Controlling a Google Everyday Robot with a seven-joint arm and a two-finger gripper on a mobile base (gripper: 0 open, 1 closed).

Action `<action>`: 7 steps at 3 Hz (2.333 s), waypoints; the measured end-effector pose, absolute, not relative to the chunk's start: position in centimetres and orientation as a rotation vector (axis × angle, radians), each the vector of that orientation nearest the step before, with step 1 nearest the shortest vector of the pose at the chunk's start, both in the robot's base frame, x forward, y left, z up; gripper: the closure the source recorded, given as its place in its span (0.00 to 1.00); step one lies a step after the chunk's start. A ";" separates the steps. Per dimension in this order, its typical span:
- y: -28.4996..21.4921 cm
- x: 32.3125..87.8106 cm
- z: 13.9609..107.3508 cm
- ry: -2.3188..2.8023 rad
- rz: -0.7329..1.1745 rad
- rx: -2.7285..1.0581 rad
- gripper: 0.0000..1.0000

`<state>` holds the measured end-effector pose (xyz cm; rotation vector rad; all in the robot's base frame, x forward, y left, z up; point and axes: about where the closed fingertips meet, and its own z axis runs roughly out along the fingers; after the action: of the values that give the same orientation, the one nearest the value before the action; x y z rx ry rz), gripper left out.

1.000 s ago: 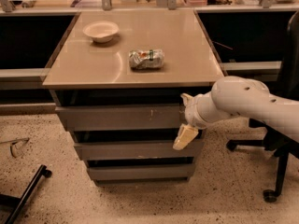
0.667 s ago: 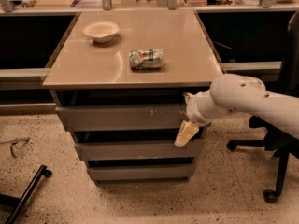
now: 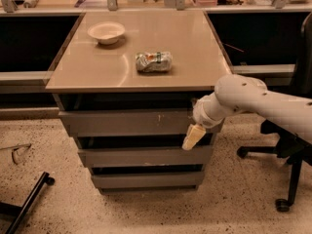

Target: Open top drawer

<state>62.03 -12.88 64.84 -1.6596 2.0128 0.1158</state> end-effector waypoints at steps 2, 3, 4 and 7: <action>-9.2 61.7 63.8 1.946 0.243 -1.788 0.00; -8.5 59.4 63.6 1.934 0.322 -1.847 0.00; -8.8 56.6 63.8 1.942 0.377 -1.875 0.00; -9.5 50.8 65.0 1.868 0.464 -1.810 0.00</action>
Offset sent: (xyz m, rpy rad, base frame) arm -0.0140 0.0548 -0.0110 0.0560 0.1085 0.2053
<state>50.83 -9.46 64.98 -1.8104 1.8678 0.4641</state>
